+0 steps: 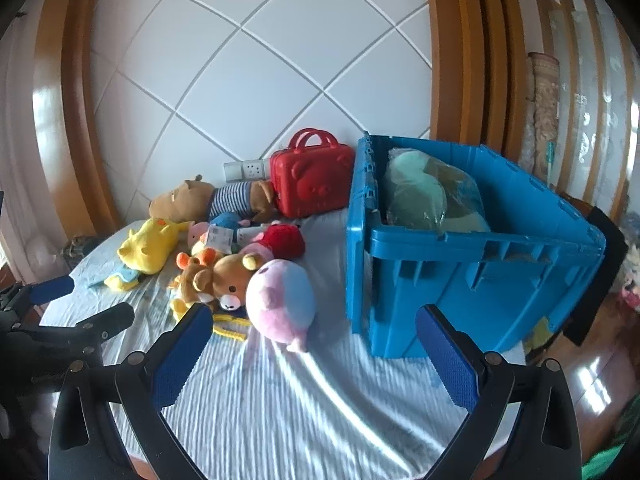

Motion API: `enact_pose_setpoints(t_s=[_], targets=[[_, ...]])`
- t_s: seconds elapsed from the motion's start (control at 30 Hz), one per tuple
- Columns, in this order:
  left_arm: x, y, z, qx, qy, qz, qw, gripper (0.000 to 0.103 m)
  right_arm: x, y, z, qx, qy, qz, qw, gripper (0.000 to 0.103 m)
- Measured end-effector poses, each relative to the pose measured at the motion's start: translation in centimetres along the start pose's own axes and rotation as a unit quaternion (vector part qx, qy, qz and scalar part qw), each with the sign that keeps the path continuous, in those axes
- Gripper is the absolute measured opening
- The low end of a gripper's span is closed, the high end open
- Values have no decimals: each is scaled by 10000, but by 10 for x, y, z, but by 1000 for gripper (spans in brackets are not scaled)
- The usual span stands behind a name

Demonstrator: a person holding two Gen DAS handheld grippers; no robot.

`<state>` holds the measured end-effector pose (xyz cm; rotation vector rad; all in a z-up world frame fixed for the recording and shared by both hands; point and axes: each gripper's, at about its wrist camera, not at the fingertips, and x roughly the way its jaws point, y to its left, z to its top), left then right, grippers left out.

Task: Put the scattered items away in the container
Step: 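Lift both open tools out of the crate and back over the table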

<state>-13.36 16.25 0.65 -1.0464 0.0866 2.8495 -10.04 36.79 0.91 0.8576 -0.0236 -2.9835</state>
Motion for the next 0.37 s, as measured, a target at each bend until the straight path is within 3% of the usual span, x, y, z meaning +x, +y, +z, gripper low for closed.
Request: enact_pose_setpoints(t_s=[0.37], targets=[[-15,2,-2,-65,-194,-46,9998,103,-12,2,0,-42,-90,-24,9999,103]])
